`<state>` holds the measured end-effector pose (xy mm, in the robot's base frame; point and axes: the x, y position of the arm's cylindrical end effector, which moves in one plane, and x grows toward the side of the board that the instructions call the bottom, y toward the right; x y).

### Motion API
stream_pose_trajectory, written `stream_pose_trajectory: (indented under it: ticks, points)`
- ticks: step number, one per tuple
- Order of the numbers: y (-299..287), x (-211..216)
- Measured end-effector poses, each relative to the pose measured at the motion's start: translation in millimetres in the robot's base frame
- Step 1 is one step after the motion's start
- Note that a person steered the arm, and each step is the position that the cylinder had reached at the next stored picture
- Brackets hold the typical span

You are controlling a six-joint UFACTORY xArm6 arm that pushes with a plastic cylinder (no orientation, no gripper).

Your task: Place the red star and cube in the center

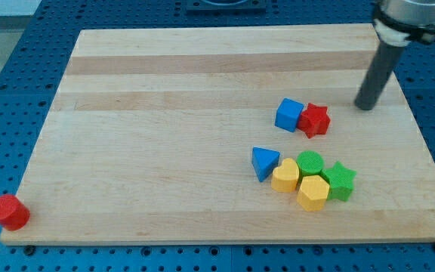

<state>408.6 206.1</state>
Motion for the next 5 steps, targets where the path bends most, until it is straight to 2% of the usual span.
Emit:
stream_pose_trajectory:
  ticks: [2,3,4,5]
  points:
    - [-124.0,14.6]
    - [-128.6,10.7]
    - [-62.6,-6.5]
    - [-0.2,11.3]
